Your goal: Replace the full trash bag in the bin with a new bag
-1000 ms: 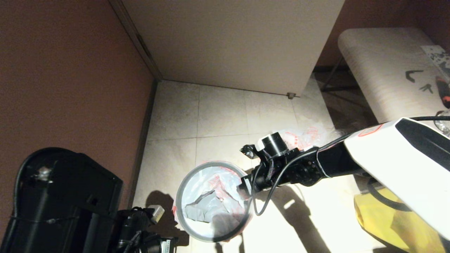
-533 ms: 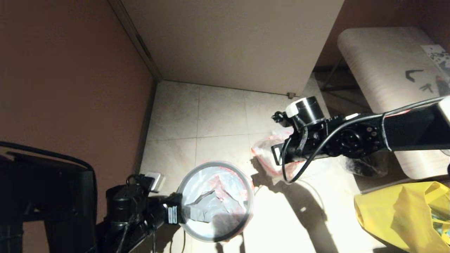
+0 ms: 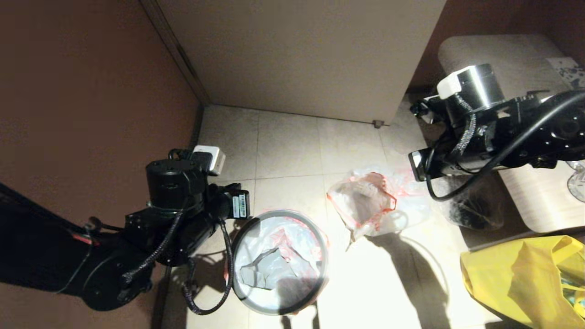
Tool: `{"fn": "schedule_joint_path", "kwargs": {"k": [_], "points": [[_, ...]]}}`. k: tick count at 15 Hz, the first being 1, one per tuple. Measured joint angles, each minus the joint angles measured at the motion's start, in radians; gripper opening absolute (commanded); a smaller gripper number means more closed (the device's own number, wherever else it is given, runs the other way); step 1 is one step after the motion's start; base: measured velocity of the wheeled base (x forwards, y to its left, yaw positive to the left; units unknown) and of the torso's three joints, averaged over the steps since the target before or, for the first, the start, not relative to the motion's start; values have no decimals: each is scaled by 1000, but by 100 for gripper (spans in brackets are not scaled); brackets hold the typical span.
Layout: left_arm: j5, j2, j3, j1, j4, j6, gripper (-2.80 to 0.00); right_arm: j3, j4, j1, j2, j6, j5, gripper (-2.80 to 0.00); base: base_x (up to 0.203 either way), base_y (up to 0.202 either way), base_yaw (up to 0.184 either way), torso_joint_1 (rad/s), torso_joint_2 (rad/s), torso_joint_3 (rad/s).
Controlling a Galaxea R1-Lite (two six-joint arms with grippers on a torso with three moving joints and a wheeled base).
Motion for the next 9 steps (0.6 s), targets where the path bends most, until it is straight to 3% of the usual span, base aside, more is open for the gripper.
{"fn": "schedule_joint_path", "kwargs": {"k": [2, 5, 7, 9], "points": [[65, -100, 6, -22, 67, 23, -280, 16, 59, 0, -64, 2, -49, -280, 0, 0, 0, 0, 0, 0], [118, -283, 86, -28, 75, 112, -280, 114, 83, -10, -178, 3, -106, -280, 0, 0, 0, 0, 0, 0], [142, -396, 141, 2, 77, 157, -280, 182, 85, -18, -259, 3, -114, -280, 0, 0, 0, 0, 0, 0], [146, -495, 181, 77, 75, 171, -280, 237, 86, -27, -353, 4, -117, -280, 0, 0, 0, 0, 0, 0]]}}
